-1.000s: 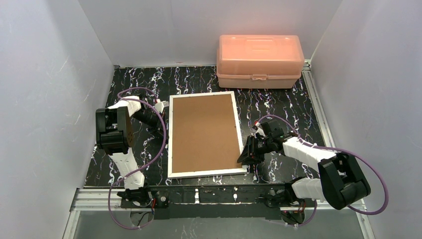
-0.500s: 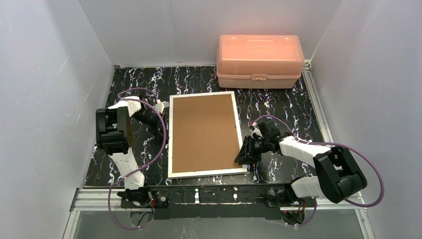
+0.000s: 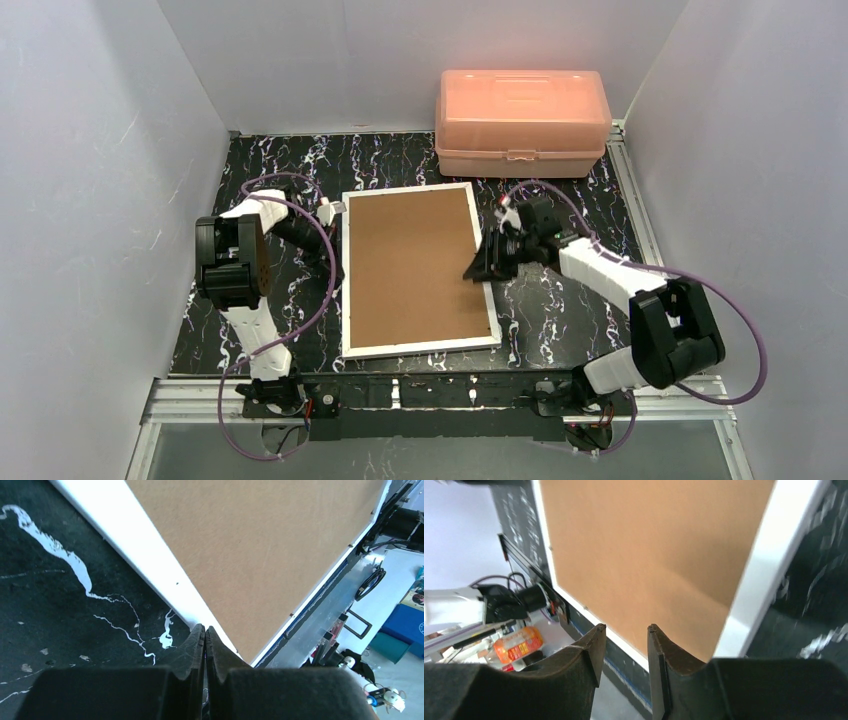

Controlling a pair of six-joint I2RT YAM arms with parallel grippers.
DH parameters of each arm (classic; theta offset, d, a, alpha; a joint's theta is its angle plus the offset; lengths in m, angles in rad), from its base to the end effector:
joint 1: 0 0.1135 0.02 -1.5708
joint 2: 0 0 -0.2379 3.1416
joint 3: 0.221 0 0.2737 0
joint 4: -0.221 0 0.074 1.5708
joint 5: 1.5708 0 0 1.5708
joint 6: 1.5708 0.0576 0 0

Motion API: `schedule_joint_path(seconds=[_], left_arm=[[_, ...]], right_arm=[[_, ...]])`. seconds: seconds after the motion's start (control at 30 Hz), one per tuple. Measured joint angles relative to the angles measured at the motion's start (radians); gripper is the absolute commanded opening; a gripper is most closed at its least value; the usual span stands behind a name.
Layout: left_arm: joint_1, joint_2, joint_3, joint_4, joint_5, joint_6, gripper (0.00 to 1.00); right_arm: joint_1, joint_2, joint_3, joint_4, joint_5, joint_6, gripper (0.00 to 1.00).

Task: Put the photo into the frame
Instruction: Install the photo frame at the center of the board.

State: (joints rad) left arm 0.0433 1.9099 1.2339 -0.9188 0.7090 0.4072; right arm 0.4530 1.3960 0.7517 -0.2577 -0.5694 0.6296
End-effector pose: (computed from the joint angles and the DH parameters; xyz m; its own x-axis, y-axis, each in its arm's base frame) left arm 0.3435 -0.0227 0.0999 -0.9363 0.2603 -0.2357 0.3511 0.7128 -0.6072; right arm 0.2599 0.1610 0.1392 -0.9642 0.0822 -0.2521 -0.1255 0.6960 0.7070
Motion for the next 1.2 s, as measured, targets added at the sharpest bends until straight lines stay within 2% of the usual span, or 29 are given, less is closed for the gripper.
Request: schedule_joint_path(seconds=[0.07, 0.2, 0.33, 0.63, 0.87, 1.2], left_arm=[[-0.002, 0.000, 0.021, -0.011, 0.010, 0.003, 0.00], [0.006, 0.000, 0.079, -0.033, 0.016, 0.005, 0.15], [0.026, 0.012, 0.152, -0.043, 0.015, -0.002, 0.28], [0.043, 0.148, 0.319, -0.016, 0.011, -0.063, 0.34], [0.043, 0.231, 0.348, 0.007, 0.013, -0.111, 0.34], [0.043, 0.263, 0.360, 0.023, 0.019, -0.136, 0.19]], right_arm=[[-0.019, 0.035, 0.095, -0.008, -0.012, -0.039, 0.49], [-0.054, 0.142, 0.279, -0.009, -0.022, -0.103, 0.57], [-0.088, 0.243, 0.365, 0.011, -0.010, -0.129, 0.58], [-0.157, 0.512, 0.537, 0.097, 0.054, -0.137, 0.55], [-0.165, 0.582, 0.549, 0.208, 0.103, -0.136, 0.54], [-0.165, 0.623, 0.547, 0.402, 0.145, -0.086, 0.45]])
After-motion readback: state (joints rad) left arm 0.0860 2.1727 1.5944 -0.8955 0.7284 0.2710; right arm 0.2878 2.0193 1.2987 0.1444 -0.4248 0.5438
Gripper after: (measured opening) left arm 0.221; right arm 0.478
